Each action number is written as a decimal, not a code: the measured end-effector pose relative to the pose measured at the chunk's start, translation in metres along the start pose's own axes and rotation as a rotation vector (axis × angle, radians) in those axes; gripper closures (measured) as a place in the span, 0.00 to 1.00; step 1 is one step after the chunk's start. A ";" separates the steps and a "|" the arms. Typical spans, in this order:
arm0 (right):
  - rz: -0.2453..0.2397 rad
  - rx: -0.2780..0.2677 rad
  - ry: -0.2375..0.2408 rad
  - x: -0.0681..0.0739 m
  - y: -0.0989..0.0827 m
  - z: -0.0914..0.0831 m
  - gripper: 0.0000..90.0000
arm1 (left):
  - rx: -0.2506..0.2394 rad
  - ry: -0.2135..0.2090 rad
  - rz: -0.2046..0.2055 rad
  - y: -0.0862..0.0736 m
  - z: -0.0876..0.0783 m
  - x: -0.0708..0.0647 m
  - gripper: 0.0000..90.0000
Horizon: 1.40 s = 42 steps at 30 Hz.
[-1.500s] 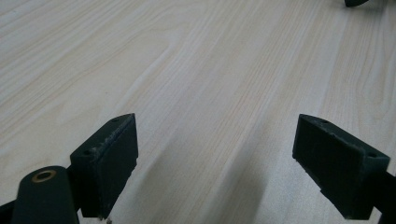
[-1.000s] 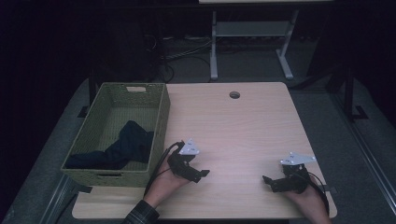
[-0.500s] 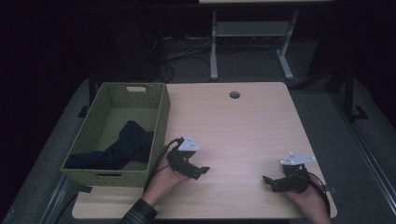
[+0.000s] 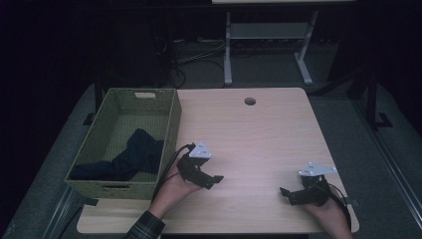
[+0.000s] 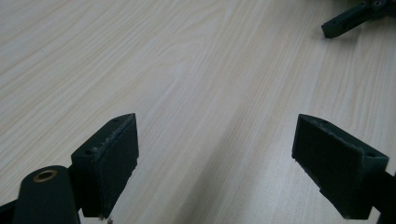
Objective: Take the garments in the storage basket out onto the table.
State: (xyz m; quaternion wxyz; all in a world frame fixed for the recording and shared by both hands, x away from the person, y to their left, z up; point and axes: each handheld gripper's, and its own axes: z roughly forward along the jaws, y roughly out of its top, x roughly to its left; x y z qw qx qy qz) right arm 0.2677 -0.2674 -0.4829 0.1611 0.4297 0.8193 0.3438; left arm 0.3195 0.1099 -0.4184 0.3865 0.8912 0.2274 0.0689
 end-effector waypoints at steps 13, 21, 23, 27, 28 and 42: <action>0.001 0.000 0.000 0.000 0.000 0.000 0.02 | -0.017 -0.004 -0.003 0.011 -0.010 0.002 0.16; 0.001 0.000 0.001 0.000 0.000 0.000 0.02 | -0.007 -0.019 0.004 0.017 -0.012 0.004 0.16; 0.001 0.000 0.001 0.000 0.000 0.000 0.02 | -0.017 -0.032 0.002 0.018 -0.013 0.005 0.16; 0.002 0.000 0.000 0.000 0.000 0.000 0.02 | -0.005 -0.051 0.013 0.021 -0.013 0.008 0.16; 0.001 0.000 0.001 0.000 0.000 0.000 0.02 | -0.002 -0.053 0.013 0.021 -0.013 0.008 0.16; -0.002 -0.003 0.000 0.000 0.000 0.000 0.02 | 0.015 -0.063 0.033 0.035 -0.029 0.021 0.16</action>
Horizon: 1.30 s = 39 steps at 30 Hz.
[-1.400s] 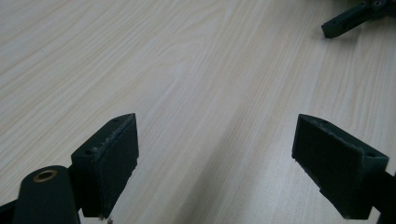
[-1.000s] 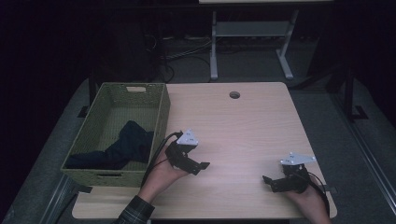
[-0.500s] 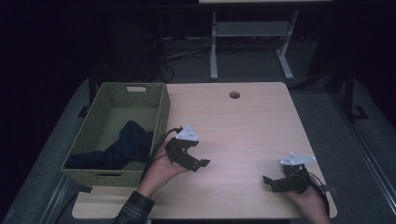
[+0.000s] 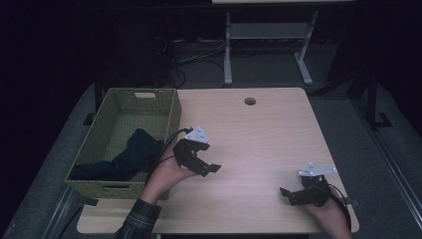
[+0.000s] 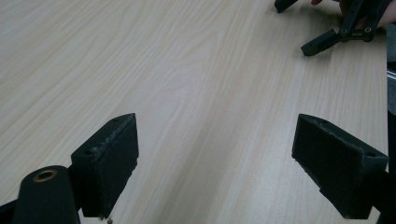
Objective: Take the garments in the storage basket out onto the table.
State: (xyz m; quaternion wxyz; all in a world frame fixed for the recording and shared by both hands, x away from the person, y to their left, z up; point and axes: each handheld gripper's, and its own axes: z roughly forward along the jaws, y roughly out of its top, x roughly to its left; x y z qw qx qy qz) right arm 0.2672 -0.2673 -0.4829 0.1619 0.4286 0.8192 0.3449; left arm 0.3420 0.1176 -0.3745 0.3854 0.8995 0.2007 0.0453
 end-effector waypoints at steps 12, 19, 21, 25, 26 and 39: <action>0.000 -0.001 0.000 0.000 0.000 0.000 0.02 | 0.041 -0.002 -0.008 0.008 -0.016 0.004 0.16; 0.000 -0.001 0.000 0.000 0.000 0.000 0.02 | 0.061 0.006 -0.012 0.009 -0.026 0.009 0.16; 0.000 -0.002 0.001 0.000 0.000 0.000 0.02 | 0.063 0.013 -0.010 0.009 -0.029 0.011 0.16; 0.001 -0.001 0.001 0.000 0.000 0.000 0.02 | 0.058 0.021 -0.026 0.006 -0.034 0.013 0.16; 0.001 -0.002 0.001 0.000 0.000 0.000 0.02 | 0.065 0.023 -0.022 0.005 -0.035 0.014 0.16; -0.003 -0.001 0.006 0.000 0.000 0.000 0.02 | 0.080 0.074 -0.056 -0.005 -0.057 0.021 0.16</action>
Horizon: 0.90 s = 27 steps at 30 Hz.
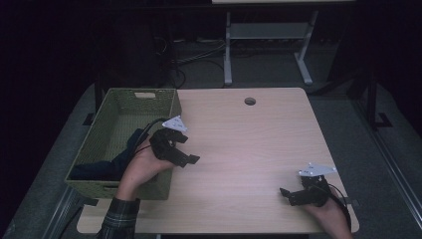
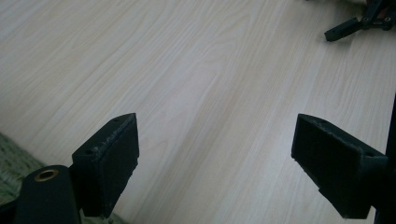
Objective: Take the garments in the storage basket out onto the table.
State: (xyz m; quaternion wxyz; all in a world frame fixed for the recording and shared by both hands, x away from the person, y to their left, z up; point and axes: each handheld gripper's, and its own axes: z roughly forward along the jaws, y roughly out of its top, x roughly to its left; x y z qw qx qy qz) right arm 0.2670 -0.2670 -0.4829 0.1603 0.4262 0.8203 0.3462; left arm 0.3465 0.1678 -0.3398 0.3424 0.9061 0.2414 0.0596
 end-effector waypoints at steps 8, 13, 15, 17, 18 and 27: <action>-0.001 0.000 0.002 0.000 0.000 0.000 0.02 | 0.011 0.024 -0.015 -0.006 -0.011 0.005 0.16; -0.003 0.000 0.003 0.000 0.000 0.000 0.02 | 0.014 0.046 -0.027 -0.010 -0.019 0.008 0.16; -0.004 0.000 0.003 0.000 0.000 0.000 0.02 | 0.016 0.047 -0.029 -0.011 -0.021 0.008 0.16; -0.006 0.000 0.005 0.000 0.000 0.000 0.02 | 0.019 0.054 -0.029 -0.013 -0.026 0.009 0.16; -0.007 0.000 0.005 0.000 0.000 0.000 0.02 | 0.019 0.058 -0.032 -0.014 -0.027 0.010 0.16; -0.008 0.000 0.007 0.000 0.000 0.000 0.02 | 0.032 0.099 -0.038 -0.022 -0.043 0.015 0.16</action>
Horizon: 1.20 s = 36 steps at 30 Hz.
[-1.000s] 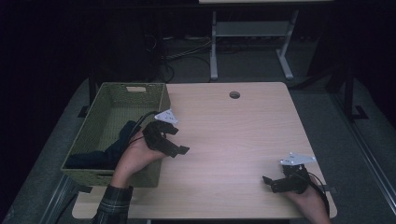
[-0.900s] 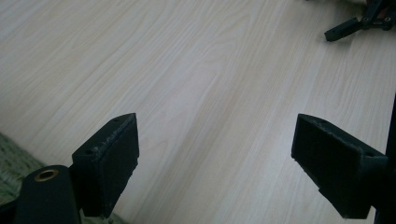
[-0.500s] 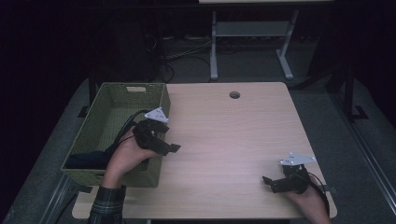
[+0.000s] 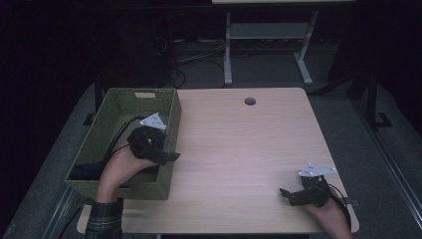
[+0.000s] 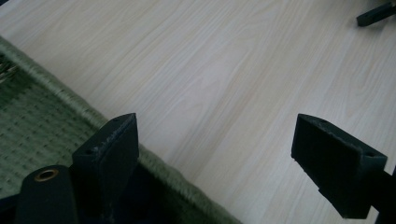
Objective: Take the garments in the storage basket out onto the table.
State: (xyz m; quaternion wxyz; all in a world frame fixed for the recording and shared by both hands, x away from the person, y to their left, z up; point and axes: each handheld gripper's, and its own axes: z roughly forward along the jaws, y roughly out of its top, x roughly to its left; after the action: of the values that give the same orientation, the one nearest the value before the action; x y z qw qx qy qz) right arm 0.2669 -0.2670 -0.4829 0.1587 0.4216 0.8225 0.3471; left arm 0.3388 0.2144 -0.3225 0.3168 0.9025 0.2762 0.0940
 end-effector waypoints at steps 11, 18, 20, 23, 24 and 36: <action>0.000 0.000 0.001 0.000 0.000 0.000 0.02 | -0.014 0.035 -0.031 -0.011 -0.019 0.008 0.17; 0.000 -0.001 0.001 0.000 0.000 0.000 0.02 | -0.016 0.065 -0.055 -0.019 -0.030 0.014 0.16; 0.000 -0.001 0.001 0.000 0.000 0.000 0.02 | -0.017 0.076 -0.062 -0.022 -0.035 0.016 0.16; -0.001 -0.001 0.001 0.000 0.000 0.000 0.02 | -0.022 0.101 -0.078 -0.028 -0.042 0.020 0.16; 0.000 -0.001 0.001 0.000 0.000 0.000 0.02 | -0.022 0.106 -0.082 -0.030 -0.044 0.021 0.17; 0.001 0.000 0.002 0.000 0.000 0.000 0.02 | 0.015 0.174 -0.133 -0.050 -0.060 0.032 0.16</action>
State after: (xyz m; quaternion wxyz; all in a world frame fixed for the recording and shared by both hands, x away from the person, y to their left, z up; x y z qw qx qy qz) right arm 0.2669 -0.2669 -0.4829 0.1580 0.4215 0.8225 0.3476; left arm 0.3231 0.2959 -0.3070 0.2903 0.8731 0.3624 0.1488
